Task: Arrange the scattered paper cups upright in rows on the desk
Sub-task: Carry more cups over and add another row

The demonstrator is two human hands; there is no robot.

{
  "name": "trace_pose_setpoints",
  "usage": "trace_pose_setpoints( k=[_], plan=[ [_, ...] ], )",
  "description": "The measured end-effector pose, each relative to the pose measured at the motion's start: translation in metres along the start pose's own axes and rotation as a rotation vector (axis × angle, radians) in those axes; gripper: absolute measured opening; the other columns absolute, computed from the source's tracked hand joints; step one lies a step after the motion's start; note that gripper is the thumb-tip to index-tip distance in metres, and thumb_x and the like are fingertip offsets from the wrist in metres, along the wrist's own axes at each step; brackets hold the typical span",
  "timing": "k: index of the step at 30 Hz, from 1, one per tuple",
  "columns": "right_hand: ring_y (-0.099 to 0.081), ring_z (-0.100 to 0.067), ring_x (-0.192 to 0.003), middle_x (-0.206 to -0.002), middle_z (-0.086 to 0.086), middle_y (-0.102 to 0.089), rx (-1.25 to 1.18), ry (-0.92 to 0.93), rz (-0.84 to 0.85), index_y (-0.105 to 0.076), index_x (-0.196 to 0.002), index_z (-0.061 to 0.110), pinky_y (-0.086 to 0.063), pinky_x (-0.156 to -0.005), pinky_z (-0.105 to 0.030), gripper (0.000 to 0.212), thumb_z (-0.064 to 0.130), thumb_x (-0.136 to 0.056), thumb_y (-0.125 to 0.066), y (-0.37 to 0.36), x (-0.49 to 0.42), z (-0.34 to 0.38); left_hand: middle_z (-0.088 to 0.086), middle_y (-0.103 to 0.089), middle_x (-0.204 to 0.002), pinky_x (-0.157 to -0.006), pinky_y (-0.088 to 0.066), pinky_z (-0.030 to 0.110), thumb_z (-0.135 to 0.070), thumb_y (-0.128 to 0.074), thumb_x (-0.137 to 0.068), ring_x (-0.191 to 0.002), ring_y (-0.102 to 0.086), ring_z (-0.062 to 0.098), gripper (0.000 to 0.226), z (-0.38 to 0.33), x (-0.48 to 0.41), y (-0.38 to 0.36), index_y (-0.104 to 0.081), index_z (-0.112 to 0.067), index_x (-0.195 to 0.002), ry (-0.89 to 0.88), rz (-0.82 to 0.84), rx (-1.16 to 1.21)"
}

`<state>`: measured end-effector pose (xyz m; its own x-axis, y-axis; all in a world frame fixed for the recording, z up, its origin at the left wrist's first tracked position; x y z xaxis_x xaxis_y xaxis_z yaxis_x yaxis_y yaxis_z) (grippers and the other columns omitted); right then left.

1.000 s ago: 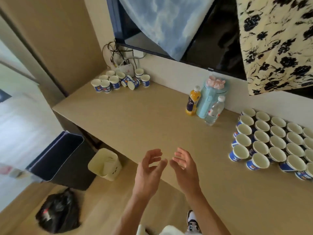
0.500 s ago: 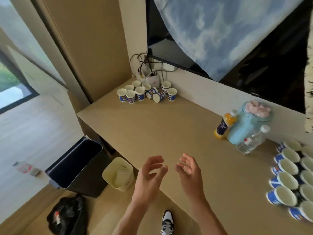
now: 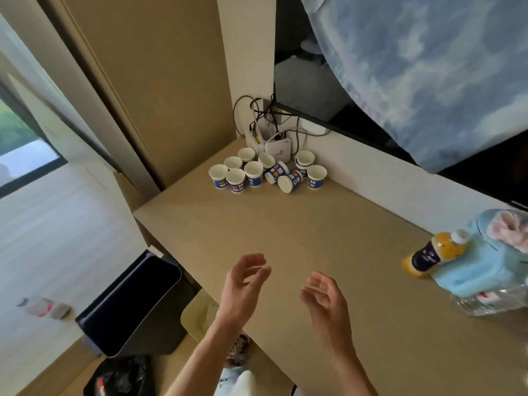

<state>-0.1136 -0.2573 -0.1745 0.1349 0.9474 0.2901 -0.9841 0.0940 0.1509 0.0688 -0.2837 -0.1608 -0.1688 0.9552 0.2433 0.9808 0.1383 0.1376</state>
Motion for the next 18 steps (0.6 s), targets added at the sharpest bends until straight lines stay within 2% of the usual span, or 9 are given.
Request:
trace_pose_setpoints(
  k=[2, 4, 6, 9, 12, 14, 16, 18],
  plan=[
    [-0.063, 0.003, -0.106, -0.123, 0.012, -0.063, -0.015, -0.03, -0.047, -0.056, -0.131, 0.023, -0.048, -0.073, -0.008, 0.058, 0.041, -0.078, -0.072, -0.014, -0.016, 0.003, -0.017, -0.073, -0.108, -0.087, -0.057, 0.034, -0.04, -0.069, -0.087, -0.103, -0.068, 0.003, 0.025, 0.002, -0.04, 0.012, -0.068, -0.032, -0.111, 0.025, 0.029, -0.005],
    [-0.065, 0.0, -0.104, -0.122, 0.01, -0.065, -0.031, -0.068, -0.091, -0.058, -0.127, 0.023, -0.048, -0.072, -0.008, 0.044, 0.023, -0.088, -0.077, -0.034, -0.032, 0.006, -0.015, -0.073, -0.107, -0.086, -0.057, 0.033, -0.037, -0.069, -0.09, -0.104, -0.068, 0.004, 0.022, 0.003, -0.081, 0.027, -0.067, -0.032, -0.111, 0.049, 0.048, -0.015],
    [-0.067, -0.001, -0.102, -0.119, 0.008, -0.066, -0.033, -0.085, -0.121, -0.06, -0.122, 0.025, -0.047, -0.073, -0.007, 0.036, 0.01, -0.092, -0.071, -0.052, -0.046, 0.013, -0.01, -0.073, -0.108, -0.082, -0.055, 0.029, -0.033, -0.07, -0.092, -0.105, -0.067, 0.008, 0.021, 0.001, -0.121, 0.042, -0.066, -0.03, -0.113, 0.058, 0.05, -0.016],
    [-0.067, -0.01, -0.105, -0.117, 0.006, -0.067, -0.017, -0.083, -0.152, -0.06, -0.121, 0.025, -0.048, -0.075, -0.008, 0.036, 0.006, -0.092, -0.07, -0.084, -0.075, 0.027, -0.005, -0.071, -0.111, -0.075, -0.051, 0.023, -0.025, -0.07, -0.095, -0.102, -0.067, 0.013, 0.023, 0.001, -0.188, 0.066, -0.066, -0.024, -0.117, 0.062, 0.024, -0.031],
    [-0.068, -0.01, -0.102, -0.117, 0.007, -0.065, 0.009, -0.077, -0.144, -0.06, -0.123, 0.022, -0.049, -0.074, -0.01, 0.037, 0.009, -0.091, -0.072, -0.119, -0.104, 0.047, -0.005, -0.069, -0.11, -0.066, -0.049, 0.016, -0.025, -0.071, -0.093, -0.092, -0.065, 0.007, 0.026, 0.002, -0.247, 0.089, -0.065, -0.02, -0.118, 0.052, -0.037, -0.105],
    [-0.069, -0.011, -0.1, -0.116, 0.005, -0.064, 0.004, -0.076, -0.118, -0.06, -0.124, 0.022, -0.05, -0.075, -0.012, 0.038, 0.01, -0.091, -0.073, -0.14, -0.123, 0.058, -0.004, -0.07, -0.111, -0.072, -0.053, 0.024, -0.027, -0.072, -0.091, -0.094, -0.066, 0.006, 0.029, 0.004, -0.281, 0.103, -0.064, -0.018, -0.117, 0.023, -0.08, -0.183],
    [-0.069, -0.011, -0.1, -0.116, 0.004, -0.065, 0.007, -0.075, -0.096, -0.06, -0.123, 0.024, -0.05, -0.079, -0.015, 0.038, 0.012, -0.09, -0.074, -0.159, -0.142, 0.066, -0.001, -0.068, -0.114, -0.085, -0.054, 0.036, -0.025, -0.075, -0.088, -0.101, -0.065, 0.018, 0.034, 0.007, -0.313, 0.114, -0.062, -0.013, -0.118, -0.048, -0.115, -0.254],
    [-0.069, -0.009, -0.099, -0.116, 0.003, -0.066, 0.016, -0.087, -0.099, -0.06, -0.123, 0.025, -0.05, -0.084, -0.02, 0.038, 0.014, -0.09, -0.075, -0.171, -0.158, 0.068, 0.006, -0.064, -0.113, -0.092, -0.048, 0.04, -0.02, -0.079, -0.084, -0.107, -0.059, 0.029, 0.041, 0.014, -0.343, 0.122, -0.061, -0.006, -0.119, -0.141, -0.147, -0.366]
  ],
)
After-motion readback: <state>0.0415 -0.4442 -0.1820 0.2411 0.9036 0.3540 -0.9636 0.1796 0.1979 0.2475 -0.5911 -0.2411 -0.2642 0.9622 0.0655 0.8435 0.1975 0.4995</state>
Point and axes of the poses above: each hand's wrist, its own x-axis away from the middle knuckle, its own y-axis out of the back of the hand, z = x × y, the point moved 1 cm from there along -x, towards the middle knuckle
